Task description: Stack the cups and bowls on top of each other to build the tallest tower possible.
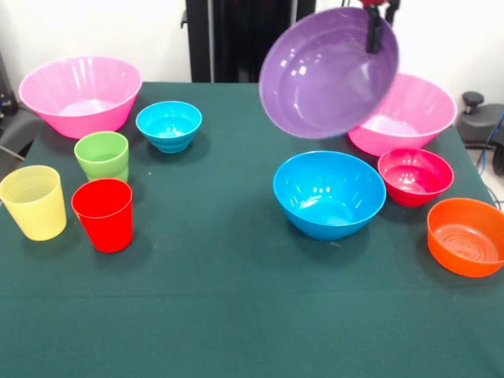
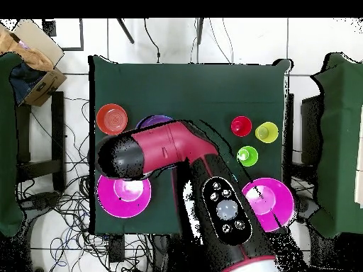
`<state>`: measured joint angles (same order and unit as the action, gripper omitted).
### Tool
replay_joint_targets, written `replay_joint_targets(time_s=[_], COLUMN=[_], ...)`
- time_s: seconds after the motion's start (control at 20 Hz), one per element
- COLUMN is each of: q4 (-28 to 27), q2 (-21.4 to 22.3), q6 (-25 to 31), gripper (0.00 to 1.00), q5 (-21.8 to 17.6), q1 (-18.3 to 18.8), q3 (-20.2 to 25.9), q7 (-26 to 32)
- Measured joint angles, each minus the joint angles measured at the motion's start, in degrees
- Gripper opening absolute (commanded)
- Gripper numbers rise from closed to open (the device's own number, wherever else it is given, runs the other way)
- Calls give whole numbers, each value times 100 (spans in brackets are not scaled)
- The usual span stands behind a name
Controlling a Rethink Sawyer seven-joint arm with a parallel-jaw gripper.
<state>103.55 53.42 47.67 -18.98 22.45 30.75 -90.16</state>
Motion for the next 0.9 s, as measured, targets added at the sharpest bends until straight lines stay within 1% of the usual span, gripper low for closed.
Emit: replay_joint_targets(time_s=[0.15, 0.4, 0.45, 0.65, 0.85, 0.9], q4=[-185, -783, -833, -951, -972, -972], q2=[-156, -656, -704, -843, -925, -948], q6=[1, 2, 2, 2, -6, -33], gripper=[0, 0, 0, 0, 0, 0], q5=[-1, 15, 33, 141, 266, 315], q1=[-120, -495, -518, -528, -449, -381], q3=[-26, -177, -178, -179, -179, -173], q7=[0, -9, -9, -9, -9, -9])
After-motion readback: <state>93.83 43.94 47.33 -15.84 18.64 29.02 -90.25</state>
